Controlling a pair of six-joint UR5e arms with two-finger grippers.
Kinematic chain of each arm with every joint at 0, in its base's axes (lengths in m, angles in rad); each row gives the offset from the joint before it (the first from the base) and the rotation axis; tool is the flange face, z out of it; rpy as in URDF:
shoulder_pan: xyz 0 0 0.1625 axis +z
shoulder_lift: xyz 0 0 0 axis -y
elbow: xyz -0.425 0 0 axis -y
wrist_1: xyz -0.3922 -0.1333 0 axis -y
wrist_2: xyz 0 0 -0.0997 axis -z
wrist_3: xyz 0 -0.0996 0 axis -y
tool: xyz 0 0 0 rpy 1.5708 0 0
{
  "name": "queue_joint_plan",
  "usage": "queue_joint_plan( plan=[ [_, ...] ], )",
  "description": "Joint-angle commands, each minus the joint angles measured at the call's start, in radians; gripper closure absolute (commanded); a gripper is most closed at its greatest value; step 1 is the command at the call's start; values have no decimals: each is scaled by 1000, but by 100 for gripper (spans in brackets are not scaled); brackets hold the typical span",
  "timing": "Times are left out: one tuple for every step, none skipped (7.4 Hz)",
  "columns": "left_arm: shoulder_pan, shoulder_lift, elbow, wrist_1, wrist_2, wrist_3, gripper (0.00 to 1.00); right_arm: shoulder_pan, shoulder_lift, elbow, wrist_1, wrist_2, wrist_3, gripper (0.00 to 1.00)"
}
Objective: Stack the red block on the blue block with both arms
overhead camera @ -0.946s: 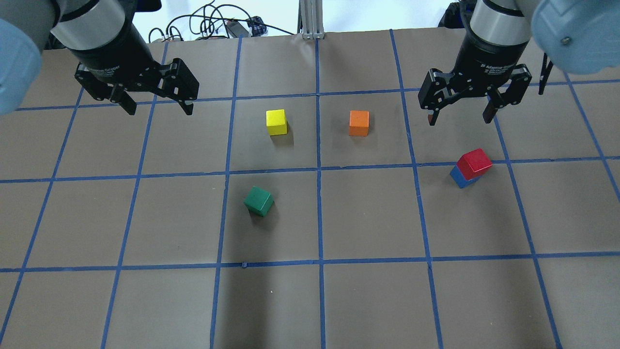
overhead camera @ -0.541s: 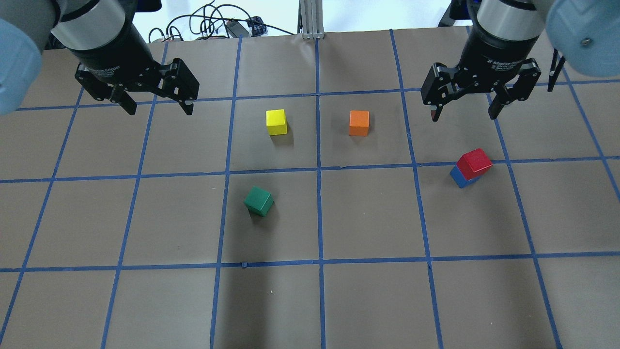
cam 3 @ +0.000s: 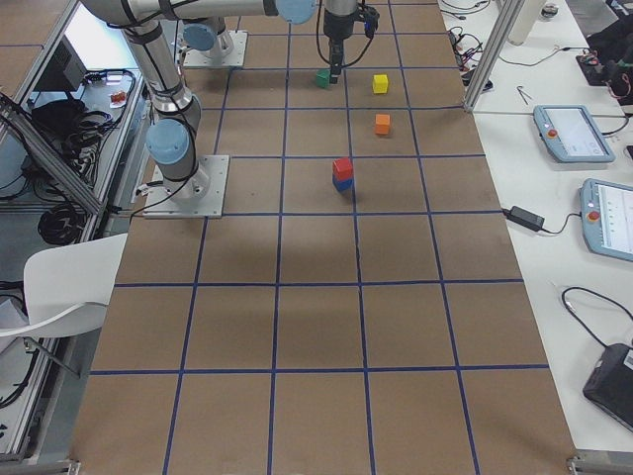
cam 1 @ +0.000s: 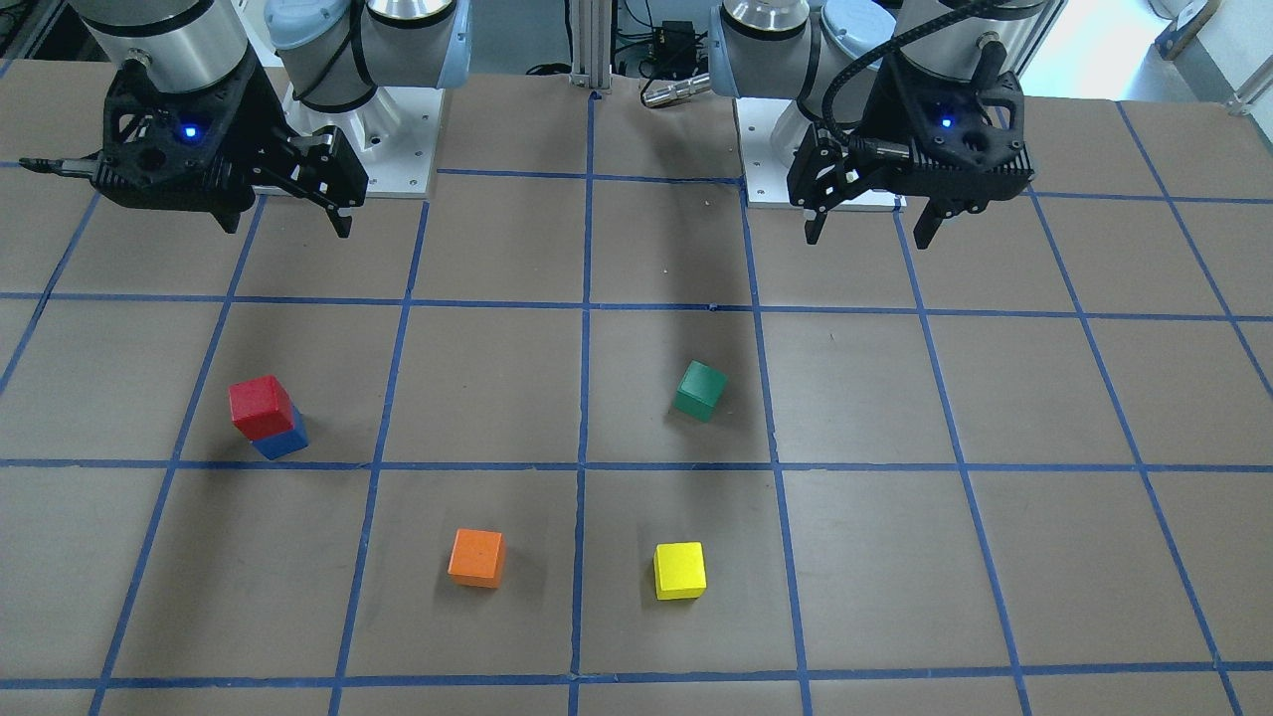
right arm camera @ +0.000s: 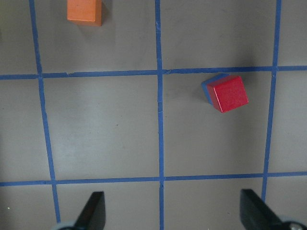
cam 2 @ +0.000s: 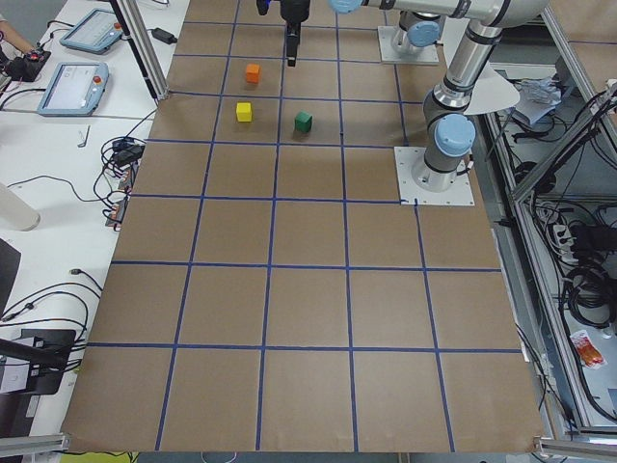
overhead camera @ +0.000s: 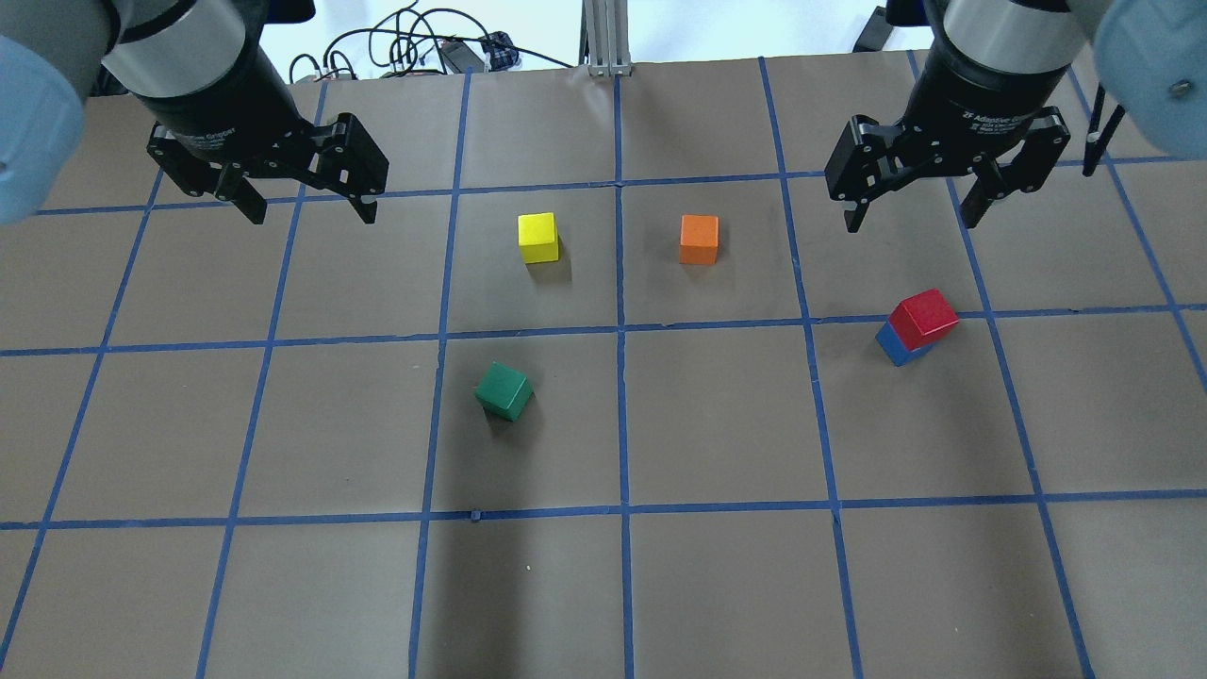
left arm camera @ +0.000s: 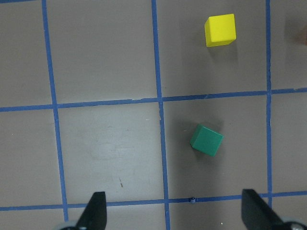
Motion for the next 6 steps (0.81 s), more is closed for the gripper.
queue_joint_plan(
  plan=[
    [1, -3, -2, 4, -1, -6, 0, 0, -1, 3, 0, 4, 0, 0],
    [-1, -4, -1, 8, -2, -6, 0, 0, -1, 6, 0, -1, 0, 0],
    [-1, -6, -1, 11, -2, -9, 0, 0, 1, 8, -3, -2, 0, 0],
    [-1, -9, -1, 11, -1, -11, 0, 0, -1, 10, 0, -5, 0, 0],
    [-1, -1, -5, 11, 1, -8, 0, 0, 1, 10, 0, -5, 0, 0],
    [-1, 0, -11, 11, 1, -8, 0, 0, 1, 10, 0, -5, 0, 0]
  ],
)
